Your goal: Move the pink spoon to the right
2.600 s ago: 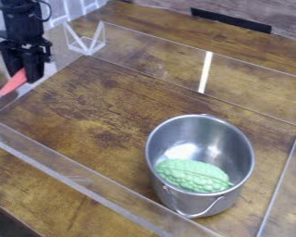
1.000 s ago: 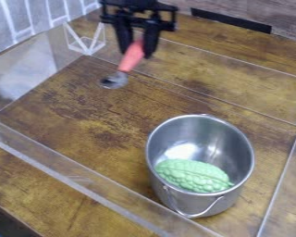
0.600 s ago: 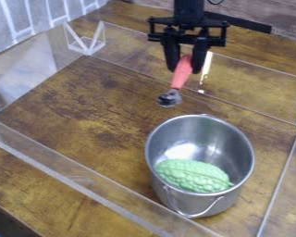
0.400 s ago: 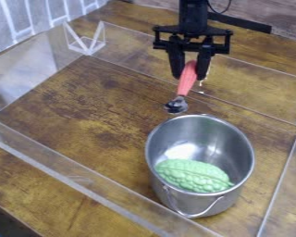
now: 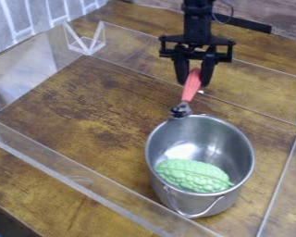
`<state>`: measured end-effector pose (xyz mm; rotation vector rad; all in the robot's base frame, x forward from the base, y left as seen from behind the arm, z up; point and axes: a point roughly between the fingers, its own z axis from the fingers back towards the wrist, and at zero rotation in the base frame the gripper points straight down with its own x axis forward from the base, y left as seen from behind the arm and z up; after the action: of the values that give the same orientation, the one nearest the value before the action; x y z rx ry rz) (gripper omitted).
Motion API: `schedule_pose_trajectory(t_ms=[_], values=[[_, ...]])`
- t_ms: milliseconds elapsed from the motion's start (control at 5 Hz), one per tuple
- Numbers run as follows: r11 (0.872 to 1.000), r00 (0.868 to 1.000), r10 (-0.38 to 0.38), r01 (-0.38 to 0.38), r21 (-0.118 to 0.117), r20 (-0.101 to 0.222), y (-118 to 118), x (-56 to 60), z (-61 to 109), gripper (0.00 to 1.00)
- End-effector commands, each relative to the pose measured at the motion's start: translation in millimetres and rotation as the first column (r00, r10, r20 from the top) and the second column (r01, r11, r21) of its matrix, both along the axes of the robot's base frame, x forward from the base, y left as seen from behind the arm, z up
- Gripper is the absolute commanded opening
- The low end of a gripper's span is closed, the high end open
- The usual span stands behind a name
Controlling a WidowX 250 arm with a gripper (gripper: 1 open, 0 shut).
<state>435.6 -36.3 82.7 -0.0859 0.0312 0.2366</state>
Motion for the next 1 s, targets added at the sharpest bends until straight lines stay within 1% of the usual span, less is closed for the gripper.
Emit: schedule_pose_trajectory(t_ms=[0,400,600,800], values=[[0.998,0.995,-0.057,0.057,-0.003,0.076,-5,9.8,31.3,0.00],[0.993,0.990,-0.117,0.117,0.004,0.075,-15,20.8,15.3,0.00],[0.996,0.993,-0.091,0.091,0.010,0.073,-16,24.4,10.4,0.00],[0.998,0.995,-0.065,0.064,0.014,0.076,-12,17.1,11.9,0.00]])
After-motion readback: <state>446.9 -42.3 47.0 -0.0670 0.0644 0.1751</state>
